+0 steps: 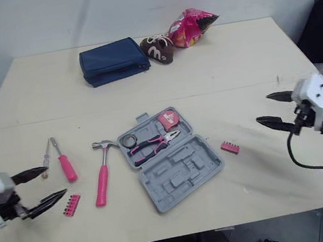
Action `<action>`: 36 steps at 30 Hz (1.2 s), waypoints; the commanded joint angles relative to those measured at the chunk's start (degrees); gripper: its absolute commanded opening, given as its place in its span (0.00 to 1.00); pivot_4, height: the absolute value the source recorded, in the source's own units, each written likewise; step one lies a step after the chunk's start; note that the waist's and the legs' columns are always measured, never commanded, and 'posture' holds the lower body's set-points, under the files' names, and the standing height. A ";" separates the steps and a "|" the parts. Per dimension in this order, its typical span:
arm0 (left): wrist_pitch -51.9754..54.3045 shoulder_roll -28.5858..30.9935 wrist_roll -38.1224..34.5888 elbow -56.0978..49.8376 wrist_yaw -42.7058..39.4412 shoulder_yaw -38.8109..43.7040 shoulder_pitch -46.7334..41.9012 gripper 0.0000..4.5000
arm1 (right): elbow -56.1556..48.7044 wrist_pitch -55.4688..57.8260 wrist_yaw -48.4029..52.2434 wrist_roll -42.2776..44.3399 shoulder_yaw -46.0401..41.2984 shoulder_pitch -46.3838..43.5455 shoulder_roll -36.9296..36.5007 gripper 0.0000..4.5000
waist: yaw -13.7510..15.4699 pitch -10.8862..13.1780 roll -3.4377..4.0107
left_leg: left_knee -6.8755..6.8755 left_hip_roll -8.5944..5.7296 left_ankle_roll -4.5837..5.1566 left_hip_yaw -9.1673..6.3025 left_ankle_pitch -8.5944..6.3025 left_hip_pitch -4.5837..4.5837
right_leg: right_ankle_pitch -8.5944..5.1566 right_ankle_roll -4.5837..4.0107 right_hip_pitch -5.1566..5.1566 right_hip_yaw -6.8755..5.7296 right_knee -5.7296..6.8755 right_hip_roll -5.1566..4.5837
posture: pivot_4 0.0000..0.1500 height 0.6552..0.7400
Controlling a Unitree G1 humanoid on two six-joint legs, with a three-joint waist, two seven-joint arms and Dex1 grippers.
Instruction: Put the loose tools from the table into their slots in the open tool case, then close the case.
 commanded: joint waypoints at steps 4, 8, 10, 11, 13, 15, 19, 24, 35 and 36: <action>12.28 -2.93 2.14 -16.53 10.44 -13.21 -2.44 0.35 | -2.26 4.73 -1.36 -6.70 10.31 -7.48 3.07 0.08 | 0.02 0.00 0.00 | 0.10 -0.01 0.01 -0.04 -0.01 -0.05 | 0.01 0.01 0.01 0.00 0.01 0.01 | 1.00 1.00; 16.65 -3.76 6.67 -20.89 14.72 -21.76 -4.24 0.02 | -1.45 4.70 -4.05 -11.50 15.21 -11.20 6.65 0.00 | -0.16 0.00 0.00 | 0.15 0.01 0.01 -0.04 0.00 -0.06 | 0.01 0.01 0.01 0.04 0.01 0.08 | 1.00 1.00; 18.41 -4.72 8.14 -21.54 16.82 -24.45 -5.30 0.02 | -0.77 4.73 -4.95 -13.75 17.45 -12.35 8.37 0.00 | -0.10 0.00 0.01 | 0.18 0.08 -0.03 -0.03 -0.02 -0.07 | 0.01 0.01 -0.01 0.07 0.01 0.20 | 1.00 1.00; 19.78 -5.94 8.35 -22.03 18.47 -25.52 -6.10 0.02 | -0.52 4.60 -5.35 -14.92 18.71 -12.77 9.37 0.00 | -0.09 0.00 0.01 | 0.23 0.13 -0.07 -0.03 -0.05 -0.07 | 0.01 0.01 -0.01 0.08 0.01 0.27 | 1.00 1.00; 22.30 -7.65 8.68 -22.77 20.59 -27.56 -7.47 0.02 | -0.24 4.90 -5.92 -16.38 20.28 -13.27 10.97 0.00 | -0.03 0.00 0.01 | 0.42 0.27 -0.15 -0.03 -0.10 -0.10 | 0.01 0.00 0.00 0.10 0.04 0.39 | 1.00 1.00; 23.34 -8.36 9.91 -23.12 21.62 -29.09 -8.30 0.02 | -0.20 5.07 -5.88 -17.18 21.36 -13.60 12.30 0.00 | -0.01 0.00 0.01 | 0.54 0.35 -0.16 -0.03 -0.15 -0.14 | 0.01 -0.01 0.01 0.10 0.05 0.46 | 1.00 1.00; 24.96 -9.56 11.07 -22.85 23.09 -30.80 -9.67 0.02 | 1.51 3.97 -6.52 -18.82 23.18 -14.66 15.59 0.00 | 0.01 0.01 0.01 | 0.59 0.36 -0.16 -0.03 -0.16 -0.14 | 0.01 -0.01 0.01 0.11 0.08 0.47 | 1.00 1.00; 26.47 -10.88 13.09 -21.53 24.67 -33.04 -12.20 0.02 | 6.60 1.20 -7.11 -20.82 25.10 -16.92 19.98 0.00 | -0.05 0.00 0.01 | 0.62 0.36 -0.16 -0.03 -0.16 -0.14 | 0.01 -0.01 0.01 0.10 0.11 0.50 | 1.00 1.00; 28.26 -14.51 14.15 -18.04 25.96 -34.96 -17.74 0.02 | 6.67 -0.25 -3.73 -20.63 25.14 -16.62 21.60 0.00 | 0.00 0.00 0.01 | 0.66 0.45 -0.19 -0.02 -0.17 -0.11 | 0.01 -0.02 0.02 0.10 0.16 0.57 | 1.00 1.00; 27.98 -14.37 14.39 -17.56 25.64 -35.12 -18.21 0.02 | 5.25 0.26 -3.04 -20.33 24.95 -15.90 21.07 0.00 | 0.03 0.00 0.01 | 0.67 0.45 -0.19 -0.02 -0.17 -0.11 | 0.01 -0.02 0.02 0.11 0.15 0.56 | 1.00 1.00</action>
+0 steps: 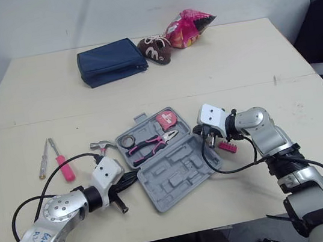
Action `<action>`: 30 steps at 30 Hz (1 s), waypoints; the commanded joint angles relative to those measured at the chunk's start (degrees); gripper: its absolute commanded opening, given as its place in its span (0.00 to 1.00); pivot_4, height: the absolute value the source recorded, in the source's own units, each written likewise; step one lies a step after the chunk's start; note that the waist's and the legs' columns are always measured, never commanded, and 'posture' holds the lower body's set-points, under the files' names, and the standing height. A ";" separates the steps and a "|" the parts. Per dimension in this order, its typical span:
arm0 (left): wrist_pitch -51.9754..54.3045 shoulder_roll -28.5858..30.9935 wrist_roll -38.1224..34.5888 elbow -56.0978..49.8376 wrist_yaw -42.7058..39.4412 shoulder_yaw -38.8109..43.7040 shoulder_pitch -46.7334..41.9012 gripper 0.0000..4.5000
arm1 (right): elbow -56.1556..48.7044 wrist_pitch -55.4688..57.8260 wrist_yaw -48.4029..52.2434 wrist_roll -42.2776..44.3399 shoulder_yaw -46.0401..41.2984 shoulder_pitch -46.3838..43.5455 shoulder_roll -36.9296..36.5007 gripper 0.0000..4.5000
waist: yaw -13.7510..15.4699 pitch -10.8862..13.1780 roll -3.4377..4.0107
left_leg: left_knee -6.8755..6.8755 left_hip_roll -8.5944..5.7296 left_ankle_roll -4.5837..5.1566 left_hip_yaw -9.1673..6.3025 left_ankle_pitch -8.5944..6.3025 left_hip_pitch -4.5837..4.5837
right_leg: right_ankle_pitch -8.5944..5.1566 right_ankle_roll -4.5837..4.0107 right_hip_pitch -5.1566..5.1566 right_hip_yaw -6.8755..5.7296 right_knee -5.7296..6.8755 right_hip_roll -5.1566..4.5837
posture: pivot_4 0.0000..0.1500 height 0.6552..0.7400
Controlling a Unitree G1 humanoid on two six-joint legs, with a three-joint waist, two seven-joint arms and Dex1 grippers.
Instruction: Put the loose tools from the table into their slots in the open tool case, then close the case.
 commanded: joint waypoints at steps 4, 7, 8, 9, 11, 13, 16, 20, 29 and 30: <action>-1.70 0.30 1.39 2.33 -1.55 -0.72 -2.84 0.02 | -11.53 4.38 5.44 3.42 -0.72 5.93 -3.50 0.00 | 0.32 0.00 0.00 | 0.01 0.00 -0.01 0.00 0.00 0.00 | 0.00 0.00 0.01 -0.01 -0.01 -0.01 | 1.00 1.00; -2.34 0.70 1.60 3.83 -2.91 -0.87 -4.29 0.02 | -19.05 8.34 6.77 5.44 -1.37 10.19 -5.71 0.00 | 0.55 0.00 0.00 | 0.02 -0.01 -0.01 -0.02 -0.01 0.00 | 0.00 0.00 0.03 -0.02 0.00 -0.02 | 1.00 1.00; -2.75 0.96 1.76 4.26 -3.50 -1.06 -4.58 0.02 | -20.99 9.31 6.89 5.87 -1.61 11.36 -6.31 0.00 | 0.55 -0.01 -0.01 | 0.02 -0.01 -0.01 -0.03 0.00 0.00 | 0.00 0.00 0.04 -0.03 0.00 -0.02 | 1.00 1.00; -3.34 1.36 2.03 4.90 -4.30 -1.41 -5.08 0.02 | -23.32 10.55 6.68 6.41 -1.98 12.89 -6.84 0.00 | 0.56 0.00 -0.01 | 0.03 -0.01 -0.01 -0.03 -0.01 0.00 | 0.00 0.00 0.05 -0.03 0.00 -0.02 | 1.00 1.00; -4.37 1.96 2.50 6.19 -5.74 -2.06 -6.07 0.02 | -27.07 12.63 6.28 7.21 -2.58 15.46 -7.59 0.00 | 0.61 0.00 -0.01 | 0.02 -0.01 -0.02 -0.04 -0.02 0.01 | 0.00 0.00 0.06 -0.03 -0.01 -0.01 | 1.00 1.00; -4.93 2.14 2.77 7.30 -6.62 -2.35 -6.92 0.02 | -29.14 13.90 5.45 7.38 -3.08 17.16 -7.73 0.00 | 0.66 -0.01 -0.01 | 0.01 -0.02 -0.03 -0.04 -0.02 0.01 | 0.00 0.00 0.07 -0.03 -0.01 -0.01 | 1.00 1.00; -5.33 2.51 3.06 8.76 -7.83 -2.67 -8.12 0.02 | -30.38 14.21 2.96 6.93 -3.91 19.62 -7.37 0.00 | 0.91 -0.01 -0.01 | 0.03 -0.02 -0.03 -0.04 -0.02 0.02 | 0.00 0.00 0.07 -0.03 -0.01 -0.01 | 1.00 1.00; -6.36 4.31 2.66 7.99 -9.73 -0.95 -7.07 0.02 | -30.03 12.26 1.70 5.67 -4.33 20.46 -8.23 0.00 | 0.83 -0.01 -0.02 | 0.02 -0.02 -0.03 -0.03 -0.02 0.03 | 0.00 0.00 0.07 -0.02 -0.02 0.00 | 1.00 1.00; -12.98 11.52 -11.15 2.93 -25.49 23.03 6.86 0.02 | -32.80 -1.74 8.51 18.08 -25.28 31.01 -15.25 0.00 | 0.98 0.01 -0.02 | -0.03 0.02 -0.05 -0.03 -0.07 -0.08 | 0.00 -0.01 0.00 -0.04 -0.12 -0.01 | 1.00 1.00; -14.56 12.07 -11.46 3.86 -26.73 25.75 8.61 0.02 | -32.23 -3.54 9.65 19.06 -27.80 32.85 -16.14 0.00 | 1.08 0.02 -0.02 | -0.03 0.01 -0.04 -0.03 -0.09 -0.08 | -0.01 -0.01 0.00 -0.04 -0.12 -0.01 | 1.00 1.00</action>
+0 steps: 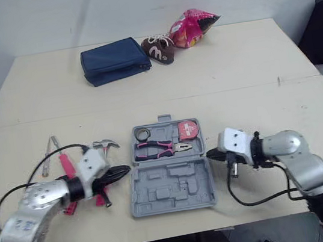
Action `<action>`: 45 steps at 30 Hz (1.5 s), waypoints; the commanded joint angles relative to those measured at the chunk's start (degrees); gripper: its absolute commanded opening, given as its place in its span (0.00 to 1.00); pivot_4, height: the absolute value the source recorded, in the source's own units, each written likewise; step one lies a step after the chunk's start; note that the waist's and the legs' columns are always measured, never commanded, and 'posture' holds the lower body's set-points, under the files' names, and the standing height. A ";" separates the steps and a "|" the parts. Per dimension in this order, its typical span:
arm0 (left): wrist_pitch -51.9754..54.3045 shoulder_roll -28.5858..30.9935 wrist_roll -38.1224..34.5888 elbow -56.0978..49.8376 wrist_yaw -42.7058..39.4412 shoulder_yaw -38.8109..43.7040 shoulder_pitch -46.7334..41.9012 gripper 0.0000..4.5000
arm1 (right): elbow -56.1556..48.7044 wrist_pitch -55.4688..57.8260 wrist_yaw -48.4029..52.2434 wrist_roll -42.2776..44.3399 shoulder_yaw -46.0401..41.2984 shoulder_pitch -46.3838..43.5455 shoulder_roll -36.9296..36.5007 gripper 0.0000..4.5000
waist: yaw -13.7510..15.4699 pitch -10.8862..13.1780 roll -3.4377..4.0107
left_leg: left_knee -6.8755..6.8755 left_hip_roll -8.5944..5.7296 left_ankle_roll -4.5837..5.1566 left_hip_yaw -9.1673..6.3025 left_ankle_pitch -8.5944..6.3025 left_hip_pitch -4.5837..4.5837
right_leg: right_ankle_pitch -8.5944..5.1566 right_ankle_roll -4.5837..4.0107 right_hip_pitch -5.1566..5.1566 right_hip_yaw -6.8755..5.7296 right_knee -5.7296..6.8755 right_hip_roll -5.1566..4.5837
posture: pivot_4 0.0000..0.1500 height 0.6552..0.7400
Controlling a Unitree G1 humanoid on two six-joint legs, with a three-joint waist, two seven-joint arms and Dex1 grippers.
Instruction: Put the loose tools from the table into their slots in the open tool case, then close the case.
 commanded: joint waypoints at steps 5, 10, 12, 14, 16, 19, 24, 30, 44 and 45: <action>-16.82 2.77 -2.07 18.81 -8.99 25.55 9.09 0.07 | 8.33 -10.07 6.77 7.30 -24.76 12.38 -7.35 0.00 | 0.40 0.01 0.00 | 0.01 -0.04 0.10 -0.15 -0.12 0.53 | -0.04 -0.08 0.66 -0.12 -0.28 -0.01 | 1.00 1.00; -24.18 6.42 -1.16 38.12 -8.30 36.15 9.33 0.47 | 18.92 -15.00 9.45 7.05 -33.24 16.55 -10.78 0.31 | 0.38 0.02 -0.04 | 0.01 -0.04 0.28 -0.15 -0.49 0.50 | -0.06 -0.12 0.76 -0.16 -0.50 -0.11 | 1.00 1.00; -27.61 9.07 -0.01 47.09 -7.54 39.34 9.77 0.68 | 24.26 -18.25 9.46 6.19 -34.88 16.68 -12.19 0.54 | 0.22 0.01 -0.08 | 0.00 0.00 0.26 -0.10 -0.56 0.48 | -0.07 -0.14 0.75 -0.17 -0.57 -0.12 | 1.00 1.00; -30.18 11.22 0.63 54.25 -6.71 41.16 9.72 0.85 | 29.71 -22.47 9.72 5.97 -35.79 15.62 -13.05 0.73 | -0.04 0.01 -0.09 | 0.00 0.01 0.28 -0.02 -0.60 0.48 | -0.07 -0.14 0.72 -0.14 -0.58 -0.14 | 1.00 1.00; -32.56 13.07 0.99 60.26 -6.23 42.54 10.19 1.00 | 35.90 -27.49 11.40 6.82 -36.65 14.14 -13.69 0.95 | -0.45 0.02 -0.09 | -0.02 0.01 0.28 0.02 -0.61 0.49 | -0.07 -0.14 0.70 -0.14 -0.59 -0.17 | 1.00 1.00; -35.02 14.44 0.98 64.59 -6.67 43.31 11.04 1.00 | 42.06 -31.70 11.94 6.34 -36.72 13.60 -15.01 0.99 | -1.04 0.02 -0.08 | -0.09 0.01 0.27 0.05 -0.62 0.53 | -0.07 -0.14 0.70 -0.15 -0.57 -0.21 | 1.00 1.00; -36.23 13.38 -0.02 64.15 -7.16 42.50 12.35 1.00 | 43.78 -31.75 10.50 8.11 -35.39 12.11 -14.65 0.99 | -1.14 0.02 -0.07 | -0.10 0.07 0.20 0.05 -0.64 0.56 | -0.08 -0.15 0.68 -0.15 -0.48 -0.19 | 1.00 1.00; -32.75 10.38 -1.77 55.52 -7.65 40.44 13.23 1.00 | 34.44 -28.60 10.65 12.57 -32.70 11.97 -9.87 0.99 | -1.13 0.01 -0.09 | -0.11 0.14 0.09 0.03 -0.70 0.54 | -0.08 -0.15 0.68 -0.16 -0.47 -0.13 | 1.00 1.00; 1.72 0.86 -6.68 16.60 12.26 32.07 14.03 1.00 | 3.90 -13.69 5.41 26.49 -23.07 8.43 2.02 0.99 | -0.87 0.02 -0.07 | 0.02 0.21 0.04 -0.13 -0.69 0.45 | -0.07 -0.12 0.71 -0.17 -0.44 0.03 | 1.00 1.00; 5.25 0.40 -7.04 15.13 15.11 30.97 12.19 1.00 | 2.04 -13.20 5.05 26.75 -22.04 8.26 2.69 0.99 | -0.87 0.02 -0.07 | 0.02 0.21 0.03 -0.16 -0.68 0.45 | -0.07 -0.12 0.71 -0.17 -0.42 0.04 | 1.00 1.00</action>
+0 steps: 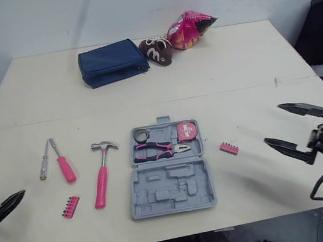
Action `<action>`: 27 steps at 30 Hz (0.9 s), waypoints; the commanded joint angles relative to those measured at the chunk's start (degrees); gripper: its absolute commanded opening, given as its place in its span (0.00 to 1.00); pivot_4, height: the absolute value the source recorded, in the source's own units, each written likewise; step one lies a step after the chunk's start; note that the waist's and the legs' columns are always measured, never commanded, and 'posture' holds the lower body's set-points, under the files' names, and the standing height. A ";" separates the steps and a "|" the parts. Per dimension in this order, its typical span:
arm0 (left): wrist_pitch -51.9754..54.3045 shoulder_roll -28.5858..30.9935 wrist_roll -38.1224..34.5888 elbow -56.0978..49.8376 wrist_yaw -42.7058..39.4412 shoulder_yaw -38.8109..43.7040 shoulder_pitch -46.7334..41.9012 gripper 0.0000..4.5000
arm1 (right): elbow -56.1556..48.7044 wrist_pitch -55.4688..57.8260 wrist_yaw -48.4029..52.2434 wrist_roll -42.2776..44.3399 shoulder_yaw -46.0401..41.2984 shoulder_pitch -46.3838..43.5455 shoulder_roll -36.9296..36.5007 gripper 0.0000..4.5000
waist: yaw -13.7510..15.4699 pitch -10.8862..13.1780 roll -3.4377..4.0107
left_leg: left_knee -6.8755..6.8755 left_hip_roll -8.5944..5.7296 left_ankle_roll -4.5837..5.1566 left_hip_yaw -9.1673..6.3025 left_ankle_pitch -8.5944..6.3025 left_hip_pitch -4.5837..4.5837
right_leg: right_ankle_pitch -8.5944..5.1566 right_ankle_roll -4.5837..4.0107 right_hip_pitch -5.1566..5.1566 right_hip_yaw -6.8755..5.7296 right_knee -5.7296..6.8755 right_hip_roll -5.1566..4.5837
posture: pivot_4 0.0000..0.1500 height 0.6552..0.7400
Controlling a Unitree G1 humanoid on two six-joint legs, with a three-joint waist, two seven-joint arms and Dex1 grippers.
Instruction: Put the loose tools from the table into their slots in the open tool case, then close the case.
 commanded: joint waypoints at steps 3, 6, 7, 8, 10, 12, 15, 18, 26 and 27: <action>14.30 -0.54 0.36 -6.25 13.01 -4.89 -8.18 1.00 | -8.53 2.45 -2.71 2.55 2.98 -1.69 2.39 0.99 | 0.38 0.00 0.00 | 0.04 -0.03 -0.01 -0.12 0.06 0.00 | 0.00 0.00 0.02 -0.04 0.05 0.02 | 1.00 1.00; 18.40 -0.99 2.55 -5.21 18.01 -8.70 -13.22 1.00 | -10.10 3.18 -3.33 2.84 4.36 -3.19 3.25 0.99 | 0.55 0.00 -0.01 | 0.07 -0.06 -0.01 -0.13 0.07 -0.01 | 0.00 0.00 0.03 -0.05 0.07 0.00 | 1.00 1.00; 18.87 -1.46 3.25 -4.45 19.05 -10.64 -15.09 1.00 | -10.69 3.33 -3.33 3.17 4.96 -3.86 3.51 0.99 | 0.63 0.00 -0.01 | 0.07 -0.07 -0.01 -0.13 0.07 -0.02 | 0.00 0.00 0.02 -0.05 0.07 -0.01 | 1.00 1.00; 19.57 -1.87 3.69 -3.81 19.90 -12.23 -16.65 1.00 | -11.21 3.43 -3.53 3.33 5.43 -4.44 3.75 0.99 | 0.68 0.00 0.00 | 0.08 -0.07 -0.01 -0.12 0.08 -0.06 | 0.00 0.00 0.00 -0.05 0.05 -0.01 | 1.00 1.00; 21.40 -2.53 4.65 -2.68 21.77 -14.32 -19.32 1.00 | -12.06 3.47 -3.68 3.39 6.00 -5.32 4.16 0.99 | 0.76 0.00 0.00 | 0.11 -0.06 -0.03 -0.08 0.11 -0.04 | 0.00 0.01 -0.01 -0.05 0.06 0.00 | 1.00 1.00; 21.56 -3.55 5.88 -0.42 23.52 -15.70 -22.60 1.00 | -13.44 3.45 -4.12 3.38 6.76 -6.01 4.80 0.99 | 0.80 0.00 0.00 | 0.13 -0.05 -0.04 -0.08 0.13 -0.03 | 0.00 0.00 -0.01 -0.05 0.11 0.02 | 1.00 1.00; 22.01 -4.03 6.93 2.82 24.15 -18.00 -26.23 1.00 | -15.36 3.68 -4.63 2.99 7.80 -5.79 5.40 0.99 | 1.16 0.00 0.00 | 0.15 -0.02 -0.09 -0.08 0.16 -0.07 | 0.00 0.00 -0.07 -0.04 0.14 0.06 | 1.00 1.00; 24.35 -3.51 8.05 5.31 24.54 -19.79 -28.01 1.00 | -15.80 3.42 -5.20 2.51 7.90 -5.51 5.63 0.99 | 1.49 0.00 0.00 | 0.16 -0.02 -0.09 -0.06 0.19 -0.04 | 0.00 0.00 -0.07 -0.03 0.16 0.05 | 1.00 1.00; 29.33 -3.15 7.96 7.44 24.61 -18.28 -26.40 0.65 | -16.04 2.21 -6.41 1.43 6.58 -3.88 5.45 1.00 | 1.36 -0.12 0.20 | 0.14 -0.04 -0.07 -0.03 0.25 0.10 | 0.00 -0.01 -0.02 0.00 0.28 0.03 | 1.00 1.00; 29.28 -3.23 8.00 7.39 24.63 -17.88 -25.84 0.54 | -16.02 2.08 -6.57 1.37 6.26 -3.52 5.41 1.00 | 1.23 -0.14 0.24 | 0.12 -0.04 -0.07 0.01 0.25 0.10 | -0.01 -0.01 -0.03 0.03 0.29 0.04 | 1.00 1.00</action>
